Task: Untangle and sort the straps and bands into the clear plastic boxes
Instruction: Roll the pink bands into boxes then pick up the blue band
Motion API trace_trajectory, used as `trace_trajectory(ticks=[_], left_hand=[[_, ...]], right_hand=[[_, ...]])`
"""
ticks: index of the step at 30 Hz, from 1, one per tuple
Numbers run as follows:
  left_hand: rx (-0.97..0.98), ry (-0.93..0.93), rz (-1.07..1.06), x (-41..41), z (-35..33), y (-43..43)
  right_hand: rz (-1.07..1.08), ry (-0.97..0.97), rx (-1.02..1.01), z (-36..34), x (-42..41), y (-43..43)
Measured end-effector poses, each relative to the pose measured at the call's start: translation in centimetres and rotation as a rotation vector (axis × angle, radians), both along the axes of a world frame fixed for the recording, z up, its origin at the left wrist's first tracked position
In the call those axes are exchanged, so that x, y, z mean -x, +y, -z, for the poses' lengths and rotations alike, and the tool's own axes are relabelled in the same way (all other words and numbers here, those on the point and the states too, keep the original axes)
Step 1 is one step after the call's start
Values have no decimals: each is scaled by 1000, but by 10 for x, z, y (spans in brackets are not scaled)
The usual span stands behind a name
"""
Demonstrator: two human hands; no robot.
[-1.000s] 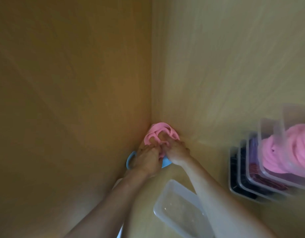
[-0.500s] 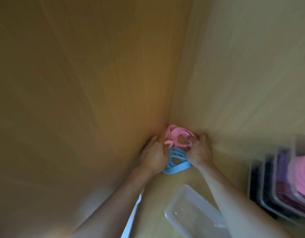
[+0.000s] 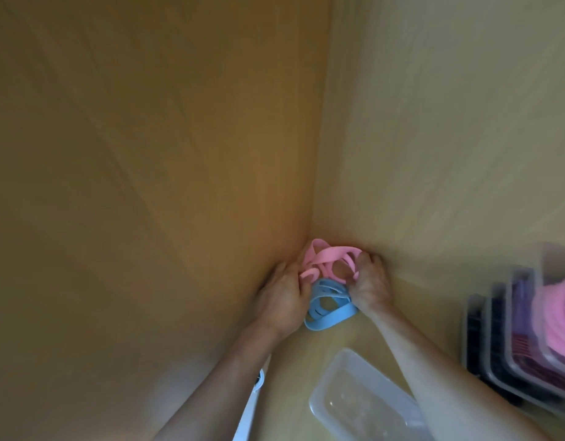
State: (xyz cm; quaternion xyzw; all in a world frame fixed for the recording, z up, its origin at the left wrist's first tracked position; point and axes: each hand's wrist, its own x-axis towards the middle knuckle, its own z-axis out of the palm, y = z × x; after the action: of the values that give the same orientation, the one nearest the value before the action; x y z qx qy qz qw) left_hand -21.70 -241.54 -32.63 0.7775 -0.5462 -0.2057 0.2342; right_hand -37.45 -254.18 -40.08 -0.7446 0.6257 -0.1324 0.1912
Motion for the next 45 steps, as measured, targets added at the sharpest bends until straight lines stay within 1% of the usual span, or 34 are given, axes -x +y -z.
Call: trace_trajectory(ticks=[4,9,11,14,18,21,25,29,35,41,45], left_hand=[[14,-5,1,2,1,0],[40,63,14,4,1,-1],[46,87,22,5,1,-3],[55,123,15,6,-3,-5],[139,180,-51,6,-4,-12],[210,272,-130,8,-12,-15],[244,426,-186,10,-17,-19],[249,558,-189,16,-25,-20],[227,735,-176,33,-34,-18],[175,867,-205,44,-37,-14],[122,828,-143,47,-37,-9]], right_hand=[[85,-194,-121,1,1,-1],[119,-351,-232,2,8,3],[154,-387,-261,4,11,6],[197,-420,-241,2,17,8],[227,-469,-112,-11,29,6],[271,-558,-83,-26,38,9],[308,-721,-79,-53,51,23],[283,-842,-79,-78,66,36],[238,-967,-67,-103,79,52],[156,-1215,-149,-127,94,81],[155,-1303,-159,-141,103,95]])
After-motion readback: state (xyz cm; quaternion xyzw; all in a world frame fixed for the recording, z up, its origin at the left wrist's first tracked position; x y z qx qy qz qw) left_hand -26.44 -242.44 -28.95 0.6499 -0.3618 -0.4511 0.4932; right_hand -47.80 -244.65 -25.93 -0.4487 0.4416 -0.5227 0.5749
